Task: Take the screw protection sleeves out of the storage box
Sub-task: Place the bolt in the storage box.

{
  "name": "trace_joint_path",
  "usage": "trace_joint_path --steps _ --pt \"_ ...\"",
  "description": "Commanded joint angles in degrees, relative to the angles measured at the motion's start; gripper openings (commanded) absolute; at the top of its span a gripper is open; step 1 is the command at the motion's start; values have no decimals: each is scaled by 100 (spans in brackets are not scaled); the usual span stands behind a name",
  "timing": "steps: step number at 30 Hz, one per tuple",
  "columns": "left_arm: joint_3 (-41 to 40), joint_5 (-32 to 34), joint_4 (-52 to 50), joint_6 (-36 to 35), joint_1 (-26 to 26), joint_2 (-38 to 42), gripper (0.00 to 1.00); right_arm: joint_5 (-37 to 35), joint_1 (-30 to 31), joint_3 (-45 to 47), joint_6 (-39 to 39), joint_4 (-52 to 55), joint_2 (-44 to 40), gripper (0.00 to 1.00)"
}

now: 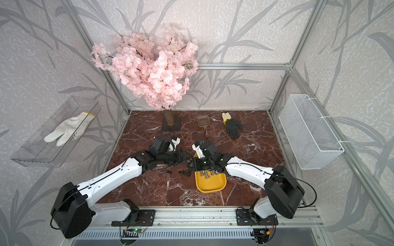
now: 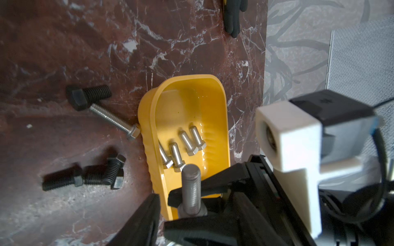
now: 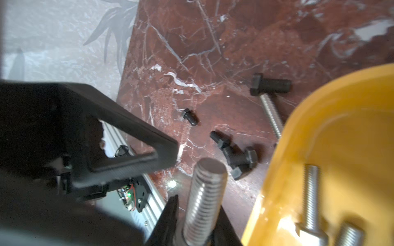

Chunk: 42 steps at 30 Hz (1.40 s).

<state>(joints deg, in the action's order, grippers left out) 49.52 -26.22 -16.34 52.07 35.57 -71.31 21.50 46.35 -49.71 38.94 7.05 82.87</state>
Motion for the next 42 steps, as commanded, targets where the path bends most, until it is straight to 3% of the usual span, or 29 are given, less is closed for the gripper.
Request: trace_joint_path --steps 1,13,22,25,34,42 --pt "134 388 -378 -228 -63 181 66 -961 -29 -30 -366 1054 -394 0" --pt "482 1502 -1734 -759 -142 68 67 -2425 -49 -846 -1229 1980 838 0" --pt "278 1755 -1904 -879 -152 -67 67 -2310 -97 -1074 -1426 1743 1451 2" --pt "284 1718 -1961 -853 -153 -201 67 -2286 -92 -1074 -1441 1714 1699 9" --pt "189 1650 -1653 -653 -156 -524 67 -2233 -98 -933 -1435 1758 1513 46" --pt "-66 1846 -1759 -509 -265 -212 67 -2242 -91 -841 -1473 2072 382 50"
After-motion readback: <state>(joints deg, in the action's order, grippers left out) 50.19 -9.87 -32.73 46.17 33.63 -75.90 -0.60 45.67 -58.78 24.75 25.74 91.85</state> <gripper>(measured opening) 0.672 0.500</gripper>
